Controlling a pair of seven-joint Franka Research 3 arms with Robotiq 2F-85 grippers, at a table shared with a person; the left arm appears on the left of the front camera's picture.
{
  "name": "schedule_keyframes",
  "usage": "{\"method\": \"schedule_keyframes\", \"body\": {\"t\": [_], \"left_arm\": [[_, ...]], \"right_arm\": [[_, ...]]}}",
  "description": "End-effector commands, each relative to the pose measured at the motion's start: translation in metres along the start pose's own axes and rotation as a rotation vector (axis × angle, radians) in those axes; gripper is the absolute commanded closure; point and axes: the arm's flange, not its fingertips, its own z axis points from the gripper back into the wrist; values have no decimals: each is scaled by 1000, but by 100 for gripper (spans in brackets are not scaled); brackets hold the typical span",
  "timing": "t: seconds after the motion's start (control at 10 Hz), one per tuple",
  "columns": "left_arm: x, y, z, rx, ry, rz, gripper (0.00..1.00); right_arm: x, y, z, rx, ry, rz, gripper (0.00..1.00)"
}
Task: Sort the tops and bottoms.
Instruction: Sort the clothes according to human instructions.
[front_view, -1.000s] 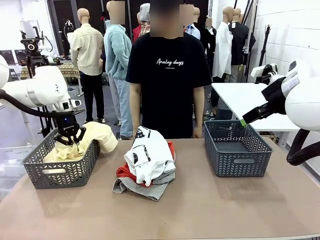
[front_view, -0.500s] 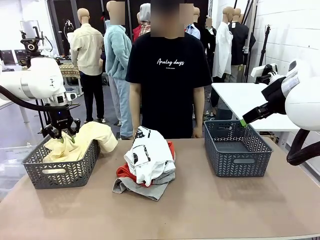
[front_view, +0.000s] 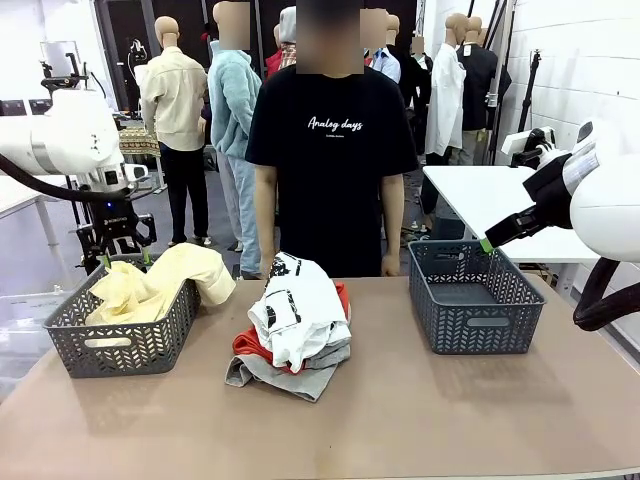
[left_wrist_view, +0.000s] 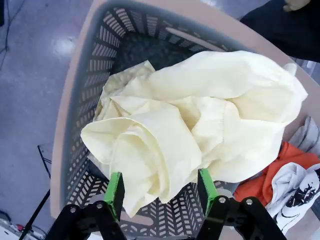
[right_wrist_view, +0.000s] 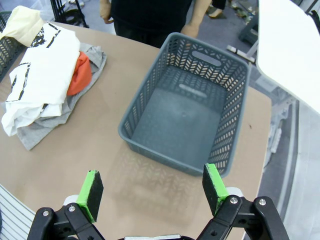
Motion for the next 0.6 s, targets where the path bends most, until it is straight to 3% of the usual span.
{"method": "schedule_keyframes", "body": {"t": [0.0, 0.2, 0.5], "left_arm": [[1, 7, 11, 1, -18, -11, 24], [-3, 12, 19, -1, 20, -17, 24], [1, 3, 13, -10, -14, -1, 24]], "right_arm": [[0, -1, -2, 2, 0, 2, 0], [0, -1, -2, 2, 0, 2, 0], [0, -1, -2, 2, 0, 2, 0]]}}
